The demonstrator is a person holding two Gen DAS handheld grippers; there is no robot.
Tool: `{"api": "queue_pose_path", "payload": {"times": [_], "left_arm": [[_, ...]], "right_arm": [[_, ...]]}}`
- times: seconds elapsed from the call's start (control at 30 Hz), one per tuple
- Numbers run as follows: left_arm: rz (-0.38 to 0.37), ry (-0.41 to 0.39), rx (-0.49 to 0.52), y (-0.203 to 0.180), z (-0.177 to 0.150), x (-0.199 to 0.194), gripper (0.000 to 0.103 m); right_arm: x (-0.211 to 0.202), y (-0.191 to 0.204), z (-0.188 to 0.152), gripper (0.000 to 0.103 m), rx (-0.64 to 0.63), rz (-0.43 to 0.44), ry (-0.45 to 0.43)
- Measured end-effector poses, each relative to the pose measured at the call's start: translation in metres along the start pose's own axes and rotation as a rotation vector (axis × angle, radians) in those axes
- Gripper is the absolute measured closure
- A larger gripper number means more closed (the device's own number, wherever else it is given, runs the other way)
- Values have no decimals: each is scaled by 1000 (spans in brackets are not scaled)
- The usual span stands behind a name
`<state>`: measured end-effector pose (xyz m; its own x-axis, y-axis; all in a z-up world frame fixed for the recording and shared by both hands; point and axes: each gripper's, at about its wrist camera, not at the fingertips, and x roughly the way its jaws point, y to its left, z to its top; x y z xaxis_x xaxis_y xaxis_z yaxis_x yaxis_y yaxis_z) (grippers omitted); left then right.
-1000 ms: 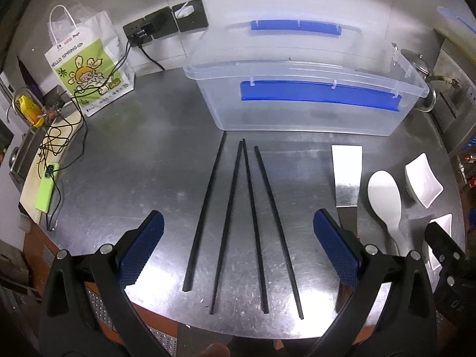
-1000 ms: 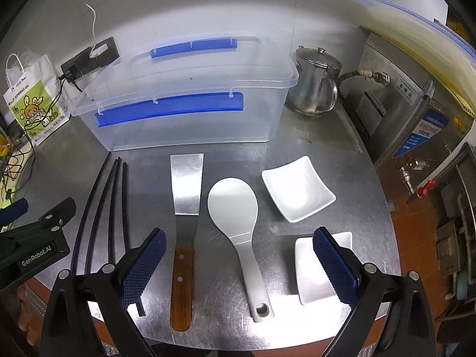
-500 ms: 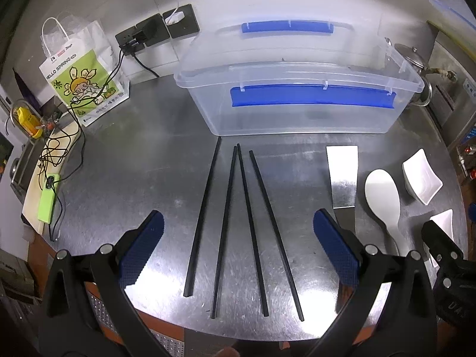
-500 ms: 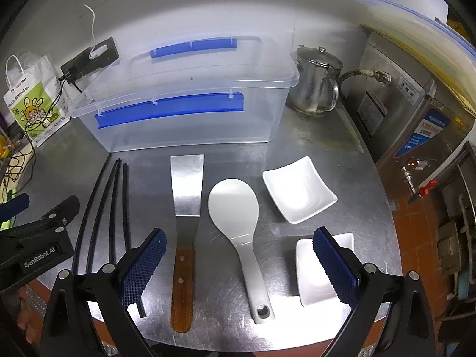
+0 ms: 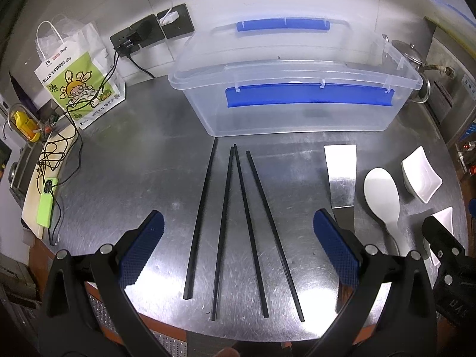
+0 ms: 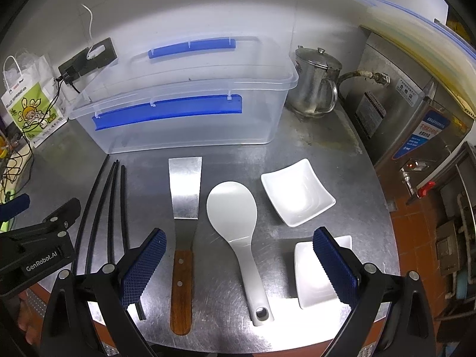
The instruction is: Organize utensils
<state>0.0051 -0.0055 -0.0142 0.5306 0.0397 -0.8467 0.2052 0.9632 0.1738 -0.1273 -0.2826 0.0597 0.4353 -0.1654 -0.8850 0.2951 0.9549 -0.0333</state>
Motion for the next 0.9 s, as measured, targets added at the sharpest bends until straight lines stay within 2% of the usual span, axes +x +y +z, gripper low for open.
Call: {"api": "queue_pose_path", "payload": {"times": [0.6, 0.73, 0.83, 0.9], "left_arm": [[-18, 3, 18, -1, 0, 4, 6], [-47, -8, 19, 1, -1, 3, 6], [-123, -19, 37, 1, -8, 5, 6], [-271, 11, 44, -3, -16, 11, 6]], "right_arm": [[3, 0, 1, 5, 22, 1, 11], [0, -11, -4, 5, 43, 38, -12], [2, -32, -13, 5, 44, 43, 12], [7, -45, -25, 5, 19, -40, 63]]}}
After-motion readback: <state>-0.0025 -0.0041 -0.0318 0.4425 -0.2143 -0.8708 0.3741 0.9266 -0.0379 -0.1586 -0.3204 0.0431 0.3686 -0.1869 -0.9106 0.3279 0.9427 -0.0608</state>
